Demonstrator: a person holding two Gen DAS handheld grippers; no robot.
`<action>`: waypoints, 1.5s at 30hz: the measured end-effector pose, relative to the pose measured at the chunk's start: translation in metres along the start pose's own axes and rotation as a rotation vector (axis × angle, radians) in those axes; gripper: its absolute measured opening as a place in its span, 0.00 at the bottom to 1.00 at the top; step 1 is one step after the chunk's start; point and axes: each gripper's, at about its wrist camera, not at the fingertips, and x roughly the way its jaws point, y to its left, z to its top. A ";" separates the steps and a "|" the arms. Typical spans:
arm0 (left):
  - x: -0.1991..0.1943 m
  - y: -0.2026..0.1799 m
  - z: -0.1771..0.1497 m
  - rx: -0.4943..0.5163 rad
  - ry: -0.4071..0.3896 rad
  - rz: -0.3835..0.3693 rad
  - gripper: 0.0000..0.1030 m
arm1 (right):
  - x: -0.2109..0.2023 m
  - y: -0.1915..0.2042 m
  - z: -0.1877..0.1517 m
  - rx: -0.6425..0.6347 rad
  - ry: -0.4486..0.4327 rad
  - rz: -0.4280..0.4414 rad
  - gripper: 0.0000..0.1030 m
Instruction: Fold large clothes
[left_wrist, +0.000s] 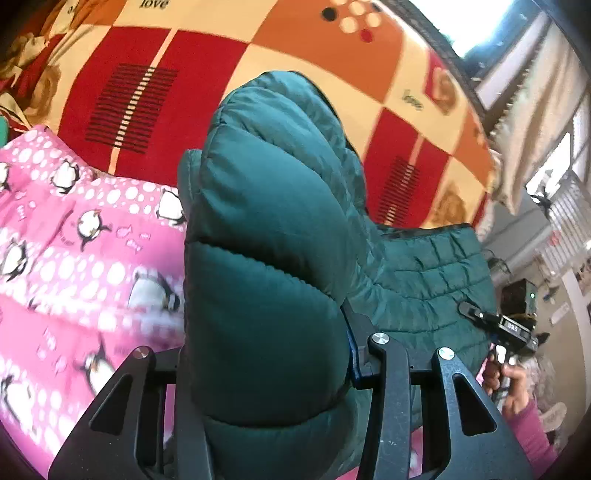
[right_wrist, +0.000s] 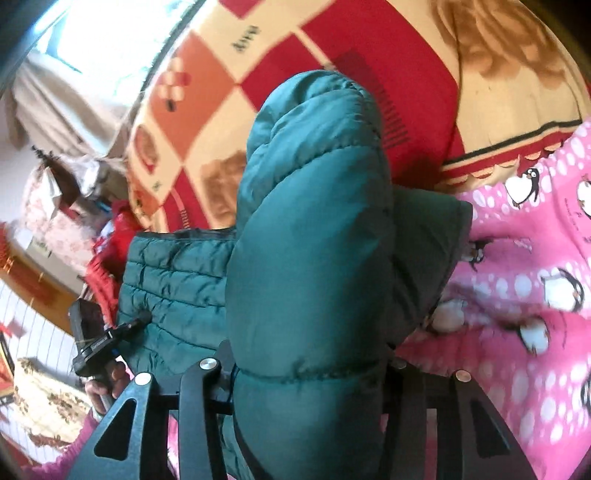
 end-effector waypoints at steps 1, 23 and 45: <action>-0.009 -0.002 -0.005 0.002 0.006 -0.008 0.39 | -0.005 0.006 -0.005 0.001 -0.002 0.010 0.45; -0.065 0.007 -0.099 -0.008 -0.009 0.407 0.92 | -0.063 0.009 -0.122 0.068 -0.016 -0.398 0.93; -0.072 -0.093 -0.151 0.158 -0.161 0.545 0.92 | -0.040 0.152 -0.186 -0.174 -0.159 -0.484 0.93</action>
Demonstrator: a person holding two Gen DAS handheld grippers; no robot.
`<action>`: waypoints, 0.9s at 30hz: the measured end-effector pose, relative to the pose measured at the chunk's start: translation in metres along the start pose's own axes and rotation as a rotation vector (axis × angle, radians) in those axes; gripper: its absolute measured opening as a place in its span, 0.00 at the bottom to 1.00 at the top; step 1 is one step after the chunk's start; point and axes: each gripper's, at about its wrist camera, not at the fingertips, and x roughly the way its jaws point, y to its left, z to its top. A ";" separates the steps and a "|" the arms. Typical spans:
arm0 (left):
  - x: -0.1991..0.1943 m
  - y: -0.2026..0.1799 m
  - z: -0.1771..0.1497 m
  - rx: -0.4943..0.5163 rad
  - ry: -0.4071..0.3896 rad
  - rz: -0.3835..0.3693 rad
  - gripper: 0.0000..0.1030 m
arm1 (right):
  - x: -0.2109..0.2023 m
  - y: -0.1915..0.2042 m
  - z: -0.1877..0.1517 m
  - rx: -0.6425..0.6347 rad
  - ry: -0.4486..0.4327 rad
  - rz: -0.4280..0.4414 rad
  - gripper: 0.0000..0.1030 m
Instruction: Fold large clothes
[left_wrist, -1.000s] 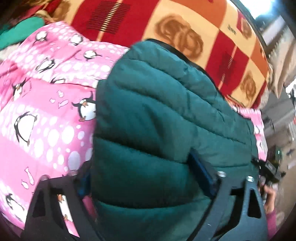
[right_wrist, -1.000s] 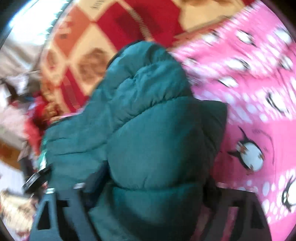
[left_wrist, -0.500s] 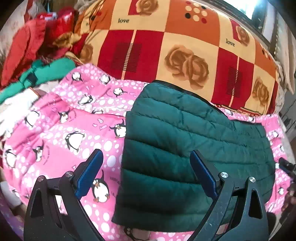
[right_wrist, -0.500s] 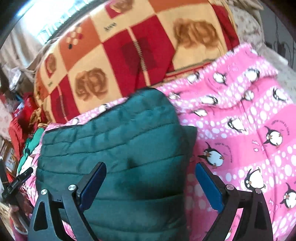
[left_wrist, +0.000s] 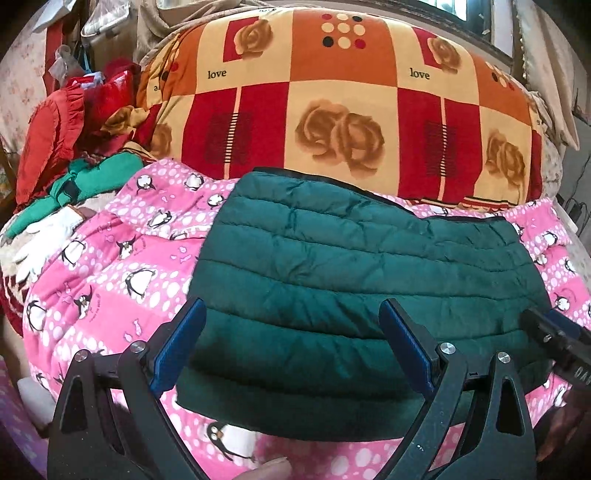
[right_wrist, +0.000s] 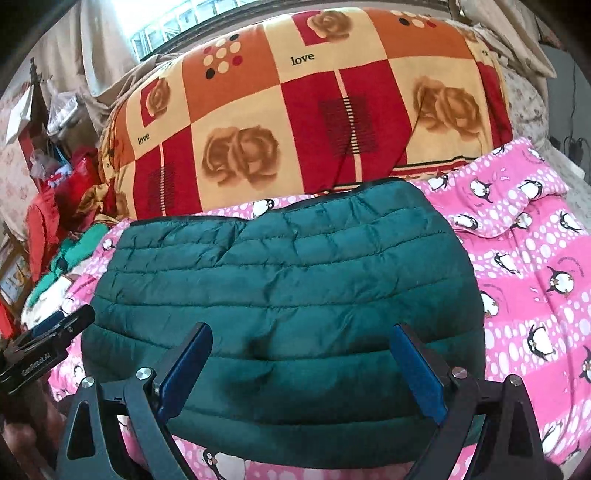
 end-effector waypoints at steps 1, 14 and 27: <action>0.001 -0.002 -0.001 0.004 0.003 0.002 0.92 | 0.000 0.003 -0.002 -0.004 0.000 0.000 0.93; -0.001 -0.018 -0.010 0.033 -0.004 0.026 0.92 | 0.007 0.033 -0.016 -0.095 0.021 -0.037 0.93; 0.002 -0.021 -0.012 0.034 -0.003 0.036 0.92 | 0.009 0.037 -0.015 -0.108 0.022 -0.063 0.93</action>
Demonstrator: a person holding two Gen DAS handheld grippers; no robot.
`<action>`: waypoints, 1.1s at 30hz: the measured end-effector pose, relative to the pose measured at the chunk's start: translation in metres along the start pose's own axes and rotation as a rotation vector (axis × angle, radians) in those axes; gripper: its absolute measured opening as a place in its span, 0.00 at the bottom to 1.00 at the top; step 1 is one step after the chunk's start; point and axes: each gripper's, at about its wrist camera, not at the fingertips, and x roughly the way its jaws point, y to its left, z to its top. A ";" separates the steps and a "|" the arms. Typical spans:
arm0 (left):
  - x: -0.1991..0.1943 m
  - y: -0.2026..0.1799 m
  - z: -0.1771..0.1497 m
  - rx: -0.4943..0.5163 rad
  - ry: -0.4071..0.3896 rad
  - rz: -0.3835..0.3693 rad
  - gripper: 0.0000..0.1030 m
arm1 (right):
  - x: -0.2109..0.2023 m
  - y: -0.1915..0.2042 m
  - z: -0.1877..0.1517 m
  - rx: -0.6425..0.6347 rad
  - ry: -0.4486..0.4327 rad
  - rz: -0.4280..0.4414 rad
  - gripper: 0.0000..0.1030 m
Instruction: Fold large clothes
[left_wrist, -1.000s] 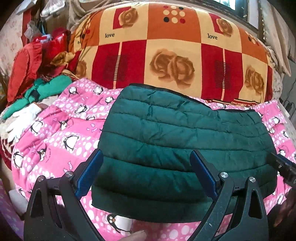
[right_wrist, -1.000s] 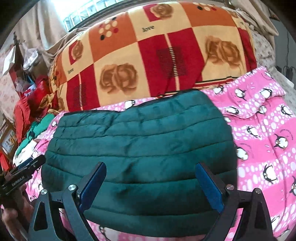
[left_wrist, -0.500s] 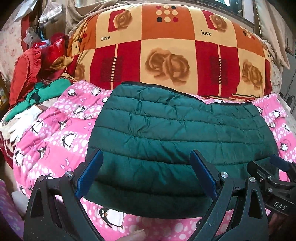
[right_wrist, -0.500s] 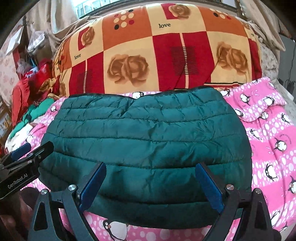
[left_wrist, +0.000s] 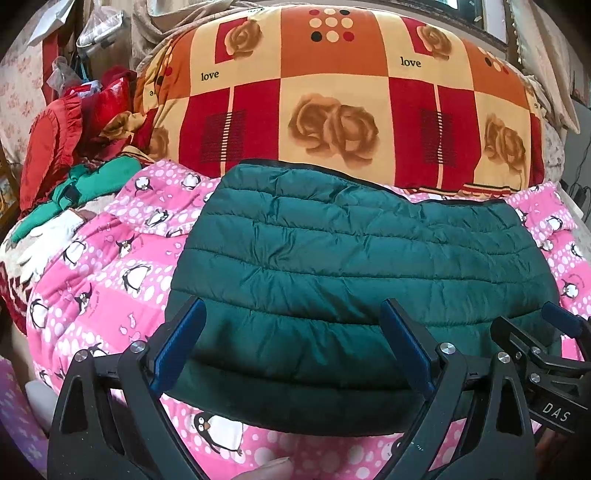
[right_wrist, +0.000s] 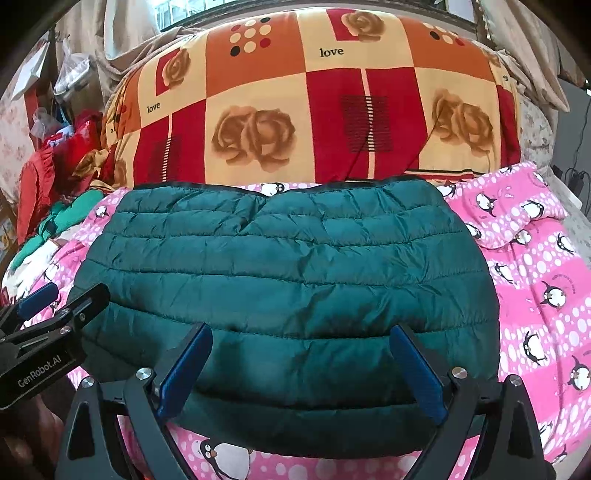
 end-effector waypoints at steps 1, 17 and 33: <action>0.000 0.000 0.000 -0.001 0.001 0.001 0.92 | 0.000 0.000 0.000 -0.001 0.000 0.000 0.93; 0.005 0.000 -0.002 -0.003 0.010 0.008 0.92 | 0.006 -0.001 -0.002 0.010 0.012 0.006 0.93; 0.008 -0.001 -0.003 0.004 0.024 0.008 0.92 | 0.009 -0.003 -0.003 0.016 0.022 0.001 0.93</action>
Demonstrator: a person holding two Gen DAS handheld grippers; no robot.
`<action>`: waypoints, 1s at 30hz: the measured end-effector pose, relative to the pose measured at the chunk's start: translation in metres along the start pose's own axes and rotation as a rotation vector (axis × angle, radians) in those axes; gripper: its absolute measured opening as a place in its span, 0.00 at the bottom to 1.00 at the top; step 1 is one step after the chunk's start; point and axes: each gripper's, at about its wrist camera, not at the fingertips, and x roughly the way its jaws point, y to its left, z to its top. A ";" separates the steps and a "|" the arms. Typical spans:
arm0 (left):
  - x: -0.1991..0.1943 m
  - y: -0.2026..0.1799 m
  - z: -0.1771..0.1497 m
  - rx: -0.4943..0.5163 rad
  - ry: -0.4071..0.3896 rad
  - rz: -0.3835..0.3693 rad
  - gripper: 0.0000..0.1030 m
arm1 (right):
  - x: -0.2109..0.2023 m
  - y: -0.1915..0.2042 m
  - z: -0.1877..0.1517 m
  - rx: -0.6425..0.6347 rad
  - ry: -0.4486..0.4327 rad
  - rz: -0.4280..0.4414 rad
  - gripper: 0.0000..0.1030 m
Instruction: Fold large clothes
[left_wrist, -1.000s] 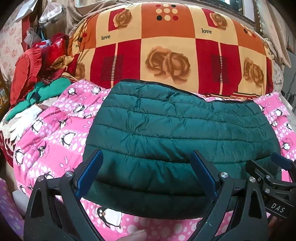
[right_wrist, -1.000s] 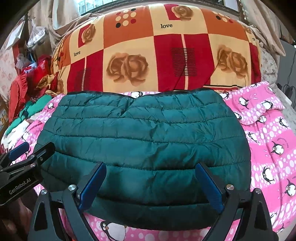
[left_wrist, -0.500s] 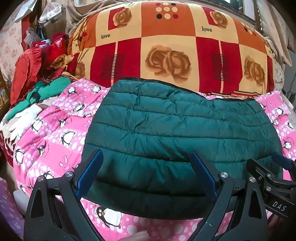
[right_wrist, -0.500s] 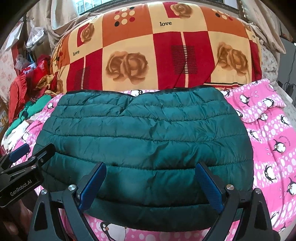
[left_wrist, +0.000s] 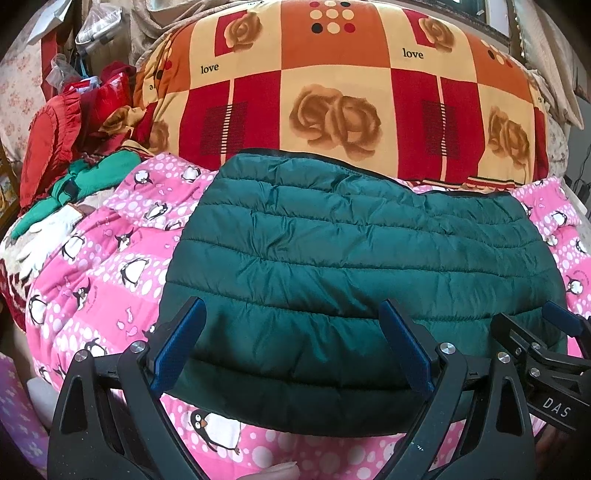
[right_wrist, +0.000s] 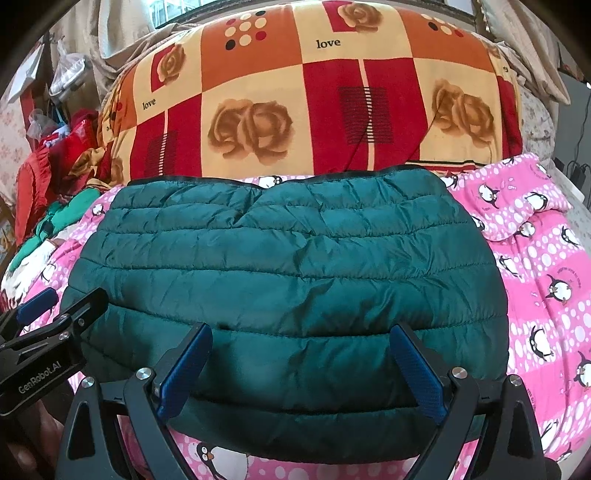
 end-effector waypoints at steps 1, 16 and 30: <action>0.000 0.000 0.000 0.000 0.001 0.000 0.92 | 0.001 0.000 0.000 0.000 0.002 -0.001 0.93; 0.004 -0.001 -0.003 0.006 0.008 -0.001 0.92 | 0.002 0.000 0.000 0.001 0.006 0.000 0.93; 0.007 0.002 -0.003 0.026 -0.020 -0.007 0.92 | 0.009 -0.002 -0.001 0.003 0.014 -0.002 0.93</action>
